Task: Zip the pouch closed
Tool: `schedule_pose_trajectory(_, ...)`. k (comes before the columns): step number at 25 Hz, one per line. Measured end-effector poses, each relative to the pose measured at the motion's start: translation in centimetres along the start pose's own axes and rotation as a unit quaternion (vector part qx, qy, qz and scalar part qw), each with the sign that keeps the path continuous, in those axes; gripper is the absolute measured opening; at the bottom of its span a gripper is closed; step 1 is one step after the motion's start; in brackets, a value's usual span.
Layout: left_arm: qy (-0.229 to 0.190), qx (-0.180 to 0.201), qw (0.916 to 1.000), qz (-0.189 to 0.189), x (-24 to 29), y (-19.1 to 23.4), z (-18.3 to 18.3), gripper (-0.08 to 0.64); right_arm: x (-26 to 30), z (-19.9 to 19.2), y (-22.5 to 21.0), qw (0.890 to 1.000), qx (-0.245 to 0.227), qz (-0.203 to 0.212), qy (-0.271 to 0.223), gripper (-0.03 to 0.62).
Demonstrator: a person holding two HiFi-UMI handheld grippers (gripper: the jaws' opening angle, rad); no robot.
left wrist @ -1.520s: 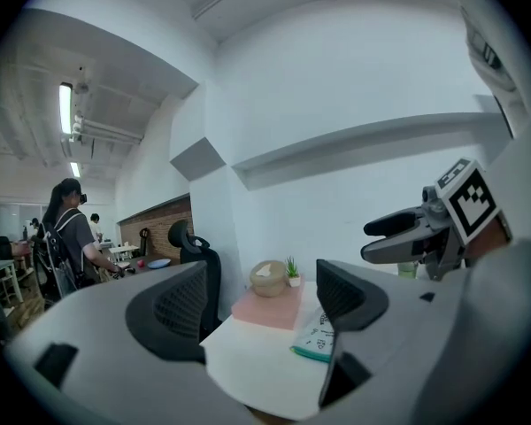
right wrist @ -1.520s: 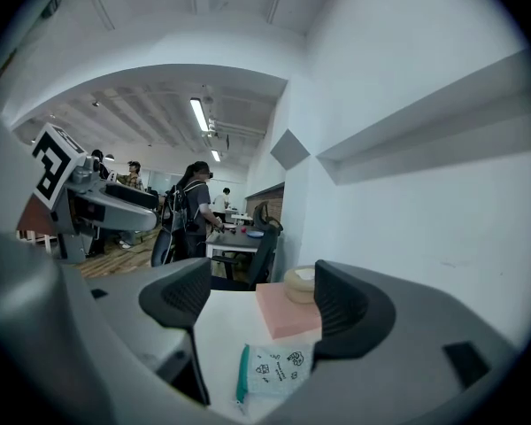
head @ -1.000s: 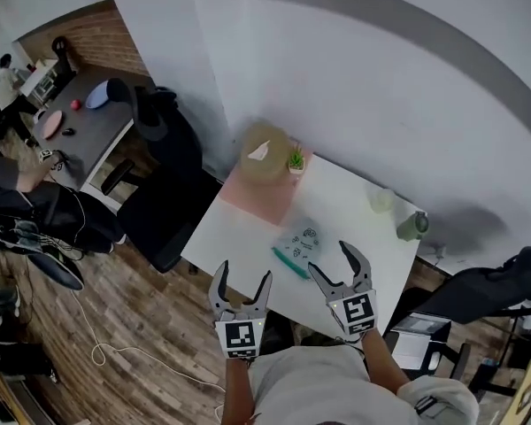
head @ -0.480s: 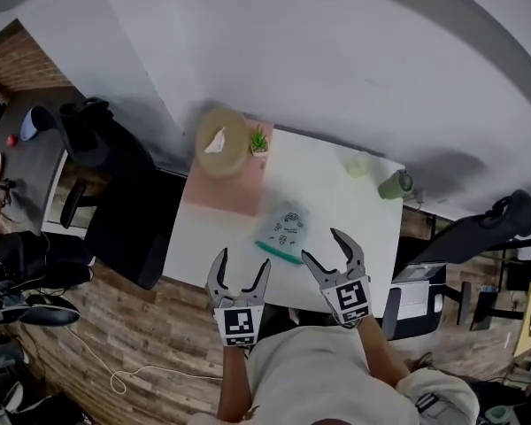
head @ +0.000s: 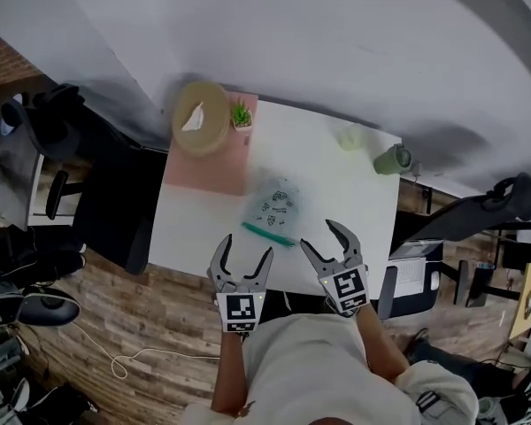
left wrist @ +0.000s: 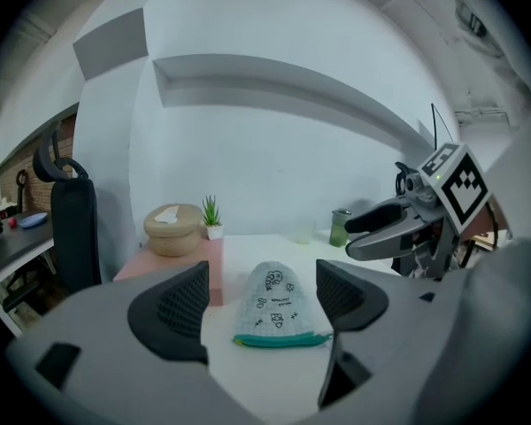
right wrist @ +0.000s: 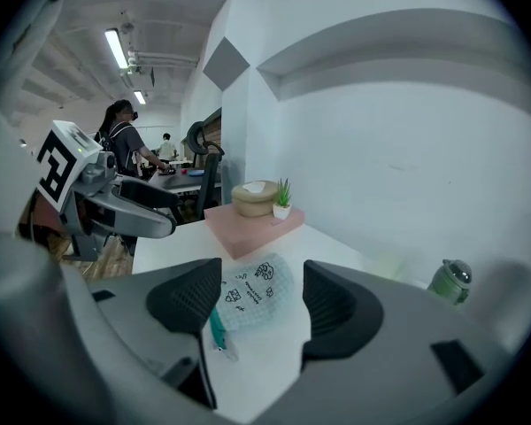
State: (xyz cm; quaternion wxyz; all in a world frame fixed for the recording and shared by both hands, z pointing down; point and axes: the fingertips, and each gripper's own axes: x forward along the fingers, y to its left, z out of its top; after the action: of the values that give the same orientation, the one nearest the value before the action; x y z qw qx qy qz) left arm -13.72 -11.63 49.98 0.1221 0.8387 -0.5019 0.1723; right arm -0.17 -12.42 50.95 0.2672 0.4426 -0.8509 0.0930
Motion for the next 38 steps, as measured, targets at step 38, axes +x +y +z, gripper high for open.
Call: schedule_pose_trajectory(38,0.166,-0.037,0.9836,-0.061,6.6,-10.0,-16.4,0.259,5.3,-15.4,4.2,0.975,-0.076,0.168,0.127,0.144)
